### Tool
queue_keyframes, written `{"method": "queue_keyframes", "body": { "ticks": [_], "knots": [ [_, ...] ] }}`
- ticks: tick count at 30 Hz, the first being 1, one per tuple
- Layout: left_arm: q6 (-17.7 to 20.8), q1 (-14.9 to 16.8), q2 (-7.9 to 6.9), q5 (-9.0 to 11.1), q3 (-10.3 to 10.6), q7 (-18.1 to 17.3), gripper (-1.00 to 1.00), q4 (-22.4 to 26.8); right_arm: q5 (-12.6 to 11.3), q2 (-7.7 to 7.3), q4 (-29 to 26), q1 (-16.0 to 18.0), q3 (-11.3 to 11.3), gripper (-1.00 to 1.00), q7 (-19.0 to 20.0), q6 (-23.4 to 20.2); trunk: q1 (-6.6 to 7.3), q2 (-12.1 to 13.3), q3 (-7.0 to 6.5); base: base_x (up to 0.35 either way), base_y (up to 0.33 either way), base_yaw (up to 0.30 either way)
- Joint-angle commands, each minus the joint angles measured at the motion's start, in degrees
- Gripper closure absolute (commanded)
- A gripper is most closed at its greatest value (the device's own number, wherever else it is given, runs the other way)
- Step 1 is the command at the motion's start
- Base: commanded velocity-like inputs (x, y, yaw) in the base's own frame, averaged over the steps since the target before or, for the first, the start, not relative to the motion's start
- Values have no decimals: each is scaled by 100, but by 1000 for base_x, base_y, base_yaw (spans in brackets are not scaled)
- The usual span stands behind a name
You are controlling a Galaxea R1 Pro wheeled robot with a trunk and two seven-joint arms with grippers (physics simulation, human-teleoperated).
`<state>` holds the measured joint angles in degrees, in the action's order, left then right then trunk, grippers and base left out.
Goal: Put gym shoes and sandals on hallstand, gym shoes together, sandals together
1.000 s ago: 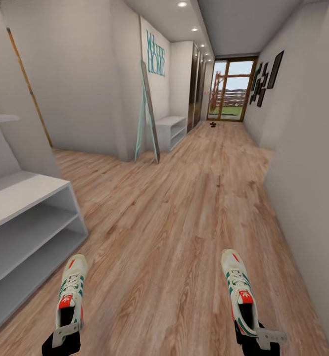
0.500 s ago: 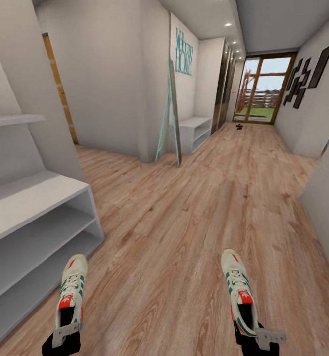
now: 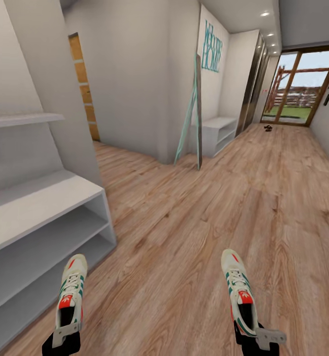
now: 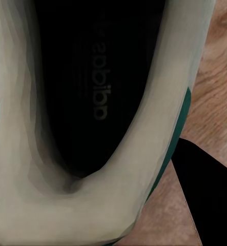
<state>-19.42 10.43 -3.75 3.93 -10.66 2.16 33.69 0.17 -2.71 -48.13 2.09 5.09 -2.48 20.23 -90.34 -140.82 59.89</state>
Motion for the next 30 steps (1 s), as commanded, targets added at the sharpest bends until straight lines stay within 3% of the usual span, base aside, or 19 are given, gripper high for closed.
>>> {"method": "queue_keyframes", "body": {
  "ticks": [1,8,30],
  "knots": [
    [-18,3,-2,36,11,12,100,-3,1,-2,2,2,-7,100,-16,16,-2,-2,11,287,-157,198],
    [-18,3,0,32,11,12,100,-3,1,-2,-1,2,-7,100,-16,16,-2,-2,58,265,-177,123],
    [-18,3,-3,38,3,21,100,-3,0,-2,2,2,-2,100,-16,16,-2,-2,125,147,-253,5]
  ]
}}
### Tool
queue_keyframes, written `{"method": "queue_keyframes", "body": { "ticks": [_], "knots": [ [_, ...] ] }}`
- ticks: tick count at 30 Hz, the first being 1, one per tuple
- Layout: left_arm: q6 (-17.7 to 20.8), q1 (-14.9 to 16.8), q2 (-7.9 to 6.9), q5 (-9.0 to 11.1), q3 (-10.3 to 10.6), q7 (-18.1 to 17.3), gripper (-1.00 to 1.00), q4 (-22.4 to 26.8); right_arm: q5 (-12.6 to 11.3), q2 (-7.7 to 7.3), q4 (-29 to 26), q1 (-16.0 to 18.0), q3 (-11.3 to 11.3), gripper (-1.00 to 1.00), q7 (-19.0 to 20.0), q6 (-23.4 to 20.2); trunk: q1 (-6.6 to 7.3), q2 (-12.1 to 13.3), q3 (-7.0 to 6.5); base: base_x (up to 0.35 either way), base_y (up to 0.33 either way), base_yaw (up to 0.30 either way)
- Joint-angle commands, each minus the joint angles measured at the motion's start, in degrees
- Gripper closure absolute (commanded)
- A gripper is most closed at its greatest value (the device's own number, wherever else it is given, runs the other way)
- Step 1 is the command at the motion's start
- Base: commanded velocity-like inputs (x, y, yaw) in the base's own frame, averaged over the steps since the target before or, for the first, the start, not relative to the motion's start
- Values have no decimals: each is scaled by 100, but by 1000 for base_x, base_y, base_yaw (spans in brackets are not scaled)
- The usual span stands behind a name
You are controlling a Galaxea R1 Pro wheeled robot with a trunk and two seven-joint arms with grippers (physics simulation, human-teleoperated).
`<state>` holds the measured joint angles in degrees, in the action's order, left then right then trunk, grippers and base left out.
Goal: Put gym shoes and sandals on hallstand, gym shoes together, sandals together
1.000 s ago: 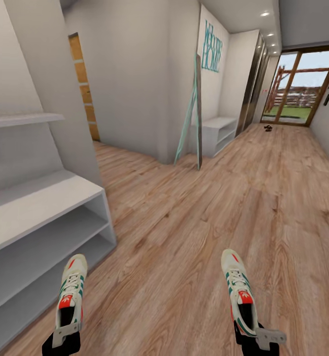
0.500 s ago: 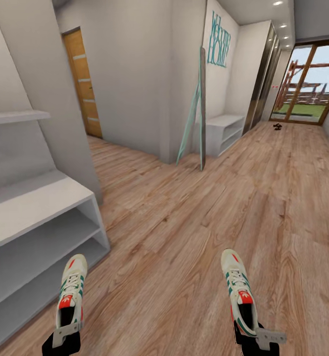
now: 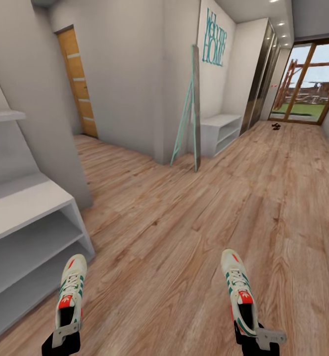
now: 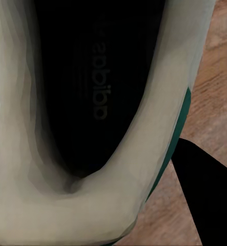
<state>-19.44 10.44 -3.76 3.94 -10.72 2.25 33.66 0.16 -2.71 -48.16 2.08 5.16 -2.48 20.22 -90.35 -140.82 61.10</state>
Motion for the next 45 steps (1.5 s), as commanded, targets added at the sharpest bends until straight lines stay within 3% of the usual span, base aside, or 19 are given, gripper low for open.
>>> {"method": "queue_keyframes", "body": {
  "ticks": [1,11,21,30,45],
  "knots": [
    [-16,2,-2,37,9,12,100,0,1,-2,6,3,-8,100,-16,18,0,-2,5,131,-263,0],
    [-16,2,-2,35,1,12,100,0,-5,-2,5,3,-10,100,-16,18,0,-2,4,137,-263,19],
    [-16,2,-2,35,0,12,100,0,-3,-2,8,3,-11,100,-20,18,0,-2,-12,98,-263,236],
    [-16,2,-2,37,-8,12,100,0,1,-2,8,3,-13,100,-21,18,0,-2,-30,-144,-231,271],
    [-16,2,-2,35,-12,12,100,0,2,-2,8,3,-14,100,-19,18,0,-2,-41,-34,-27,273]
  ]
}}
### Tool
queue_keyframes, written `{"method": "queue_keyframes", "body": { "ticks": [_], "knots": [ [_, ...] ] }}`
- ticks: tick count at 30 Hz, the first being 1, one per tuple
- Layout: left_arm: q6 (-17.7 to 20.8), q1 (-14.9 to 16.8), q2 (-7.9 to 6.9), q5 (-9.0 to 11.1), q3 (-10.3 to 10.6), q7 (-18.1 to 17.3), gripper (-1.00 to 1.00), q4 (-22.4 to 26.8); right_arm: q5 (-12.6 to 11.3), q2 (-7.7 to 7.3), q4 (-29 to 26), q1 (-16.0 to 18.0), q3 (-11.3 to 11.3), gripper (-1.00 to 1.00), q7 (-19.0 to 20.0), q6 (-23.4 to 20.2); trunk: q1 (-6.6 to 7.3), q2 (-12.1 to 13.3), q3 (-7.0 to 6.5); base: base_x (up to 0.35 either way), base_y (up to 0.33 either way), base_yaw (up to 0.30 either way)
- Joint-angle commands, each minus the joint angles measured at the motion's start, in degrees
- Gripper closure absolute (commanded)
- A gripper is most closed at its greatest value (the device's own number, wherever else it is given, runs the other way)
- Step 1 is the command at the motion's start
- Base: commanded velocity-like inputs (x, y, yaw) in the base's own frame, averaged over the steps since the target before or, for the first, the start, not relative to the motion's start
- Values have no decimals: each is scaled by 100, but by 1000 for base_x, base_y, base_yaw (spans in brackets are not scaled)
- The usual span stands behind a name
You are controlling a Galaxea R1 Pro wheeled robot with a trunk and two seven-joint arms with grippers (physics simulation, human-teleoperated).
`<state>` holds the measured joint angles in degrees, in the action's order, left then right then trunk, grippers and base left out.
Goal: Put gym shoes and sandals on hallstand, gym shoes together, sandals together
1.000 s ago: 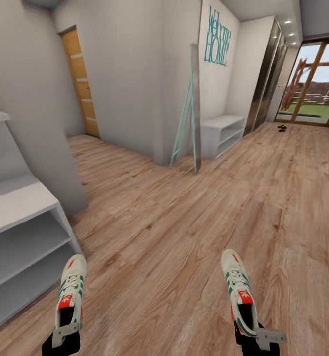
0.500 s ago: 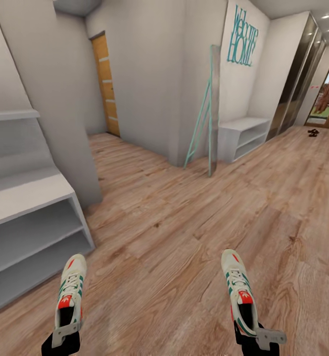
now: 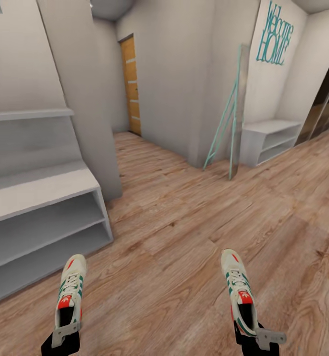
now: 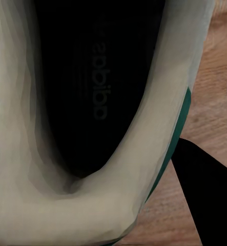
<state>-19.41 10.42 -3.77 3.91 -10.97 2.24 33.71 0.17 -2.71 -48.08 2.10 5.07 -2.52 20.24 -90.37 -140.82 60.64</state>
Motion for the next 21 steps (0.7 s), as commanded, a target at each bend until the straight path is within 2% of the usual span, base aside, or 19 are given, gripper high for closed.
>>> {"method": "queue_keyframes", "body": {
  "ticks": [1,10,21],
  "knots": [
    [-21,4,-1,38,13,13,100,-5,1,-2,1,1,-5,100,-14,15,1,-2,5,0,0,274],
    [-27,4,-1,40,15,13,100,-5,1,-2,1,1,-6,100,-12,15,1,-2,4,30,-3,275],
    [-26,4,-3,40,9,13,100,-5,1,-2,1,1,-6,100,-11,15,1,-2,4,183,-112,277]
  ]
}}
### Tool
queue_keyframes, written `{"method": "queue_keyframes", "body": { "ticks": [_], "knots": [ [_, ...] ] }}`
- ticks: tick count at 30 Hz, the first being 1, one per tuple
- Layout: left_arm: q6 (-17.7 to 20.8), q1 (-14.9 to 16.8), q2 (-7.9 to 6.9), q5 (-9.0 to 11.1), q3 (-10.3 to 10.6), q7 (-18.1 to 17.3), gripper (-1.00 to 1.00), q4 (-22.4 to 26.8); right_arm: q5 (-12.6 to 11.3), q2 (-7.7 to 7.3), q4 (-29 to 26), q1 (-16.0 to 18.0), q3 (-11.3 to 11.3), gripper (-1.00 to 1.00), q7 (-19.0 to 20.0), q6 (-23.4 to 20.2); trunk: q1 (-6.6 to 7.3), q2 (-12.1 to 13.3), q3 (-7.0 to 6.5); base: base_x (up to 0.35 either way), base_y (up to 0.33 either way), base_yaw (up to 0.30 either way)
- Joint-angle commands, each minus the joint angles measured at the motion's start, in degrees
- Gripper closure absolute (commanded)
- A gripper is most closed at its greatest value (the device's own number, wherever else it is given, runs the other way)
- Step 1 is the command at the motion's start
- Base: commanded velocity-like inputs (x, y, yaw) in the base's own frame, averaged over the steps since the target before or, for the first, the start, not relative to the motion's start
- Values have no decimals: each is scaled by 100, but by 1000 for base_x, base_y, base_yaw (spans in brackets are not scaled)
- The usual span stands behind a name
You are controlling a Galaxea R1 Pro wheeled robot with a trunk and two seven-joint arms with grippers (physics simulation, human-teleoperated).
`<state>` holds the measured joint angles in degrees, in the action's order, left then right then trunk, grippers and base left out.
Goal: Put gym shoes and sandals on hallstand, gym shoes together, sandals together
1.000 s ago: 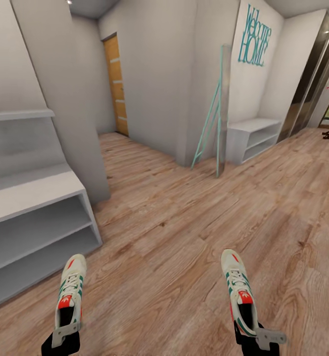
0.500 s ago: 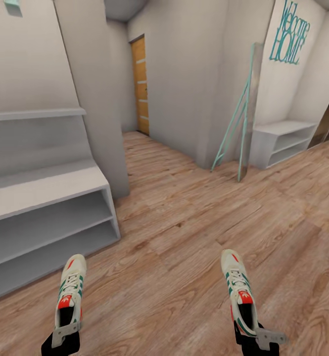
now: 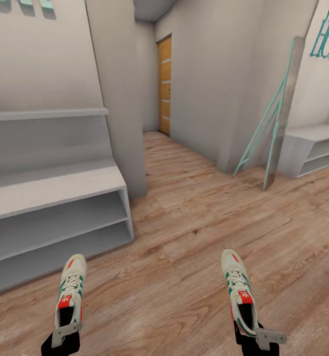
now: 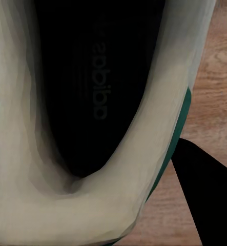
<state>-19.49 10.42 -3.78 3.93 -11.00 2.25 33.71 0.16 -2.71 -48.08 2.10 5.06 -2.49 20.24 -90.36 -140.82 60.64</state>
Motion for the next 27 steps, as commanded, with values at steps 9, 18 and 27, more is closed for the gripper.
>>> {"method": "queue_keyframes", "body": {
  "ticks": [9,18,27],
  "knots": [
    [-20,4,-5,38,10,13,100,-5,1,-2,1,1,-5,100,-15,16,0,-2,5,23,-13,278],
    [-16,4,-8,42,10,14,100,-5,1,-2,1,1,-5,100,-15,16,0,-2,5,84,-52,278],
    [-17,4,-8,46,10,18,100,-5,1,-2,1,1,-5,100,-15,16,0,-2,5,119,-212,278]
  ]
}}
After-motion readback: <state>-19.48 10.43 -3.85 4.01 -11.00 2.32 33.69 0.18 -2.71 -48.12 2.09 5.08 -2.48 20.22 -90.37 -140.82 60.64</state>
